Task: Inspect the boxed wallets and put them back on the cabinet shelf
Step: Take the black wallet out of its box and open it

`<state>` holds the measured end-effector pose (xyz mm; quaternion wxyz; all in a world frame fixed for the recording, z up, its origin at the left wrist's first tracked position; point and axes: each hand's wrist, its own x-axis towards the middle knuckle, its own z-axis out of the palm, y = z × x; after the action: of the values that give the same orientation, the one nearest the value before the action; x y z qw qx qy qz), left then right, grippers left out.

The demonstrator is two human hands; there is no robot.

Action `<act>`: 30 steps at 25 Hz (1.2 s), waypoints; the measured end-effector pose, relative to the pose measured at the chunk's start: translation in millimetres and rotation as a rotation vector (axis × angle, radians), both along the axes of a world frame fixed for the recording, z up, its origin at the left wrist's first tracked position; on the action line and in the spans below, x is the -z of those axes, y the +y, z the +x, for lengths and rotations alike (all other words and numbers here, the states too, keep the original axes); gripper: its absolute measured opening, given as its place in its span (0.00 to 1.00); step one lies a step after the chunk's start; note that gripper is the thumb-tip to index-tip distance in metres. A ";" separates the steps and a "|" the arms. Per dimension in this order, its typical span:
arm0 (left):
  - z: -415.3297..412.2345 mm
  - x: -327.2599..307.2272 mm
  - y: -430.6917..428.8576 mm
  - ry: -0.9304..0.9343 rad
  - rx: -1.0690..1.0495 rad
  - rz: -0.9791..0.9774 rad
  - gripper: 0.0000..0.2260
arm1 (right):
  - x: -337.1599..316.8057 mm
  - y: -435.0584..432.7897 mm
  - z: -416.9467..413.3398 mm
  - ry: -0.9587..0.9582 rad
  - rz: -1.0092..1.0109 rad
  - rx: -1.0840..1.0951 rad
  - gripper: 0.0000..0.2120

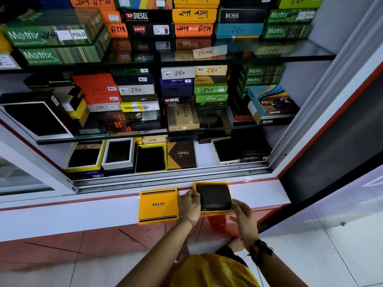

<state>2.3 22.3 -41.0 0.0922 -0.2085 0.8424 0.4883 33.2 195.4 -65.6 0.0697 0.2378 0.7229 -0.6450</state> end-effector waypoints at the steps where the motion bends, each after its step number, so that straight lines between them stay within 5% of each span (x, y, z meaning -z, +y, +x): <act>1: 0.6 1.2 2.0 -0.035 0.065 -0.084 0.16 | -0.3 0.7 -0.5 0.012 0.164 -0.080 0.13; 7: 3.8 -0.5 0.1 -0.048 0.161 -0.142 0.27 | -3.3 18.8 -13.4 0.141 0.613 -0.353 0.26; 14: -2.4 -1.1 -13.4 -0.080 0.245 -0.151 0.29 | -7.8 28.9 -27.2 0.431 1.177 -0.582 0.19; 17: -5.2 1.5 -13.9 -0.127 0.330 -0.156 0.29 | -13.8 28.3 -29.0 0.527 1.167 -0.561 0.14; 23: -7.7 -1.9 -18.7 -0.075 0.272 -0.145 0.22 | -30.3 20.9 -38.7 0.502 0.801 -0.553 0.14; 30: -6.8 -29.5 -38.6 0.010 0.164 0.244 0.10 | -48.9 22.6 -48.4 0.602 0.787 -0.563 0.09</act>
<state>-4.4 -16.3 -11.6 0.1523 -0.1239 0.7915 0.5788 -15.2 218.1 -16.8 -0.0639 -0.1501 0.9323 -0.3228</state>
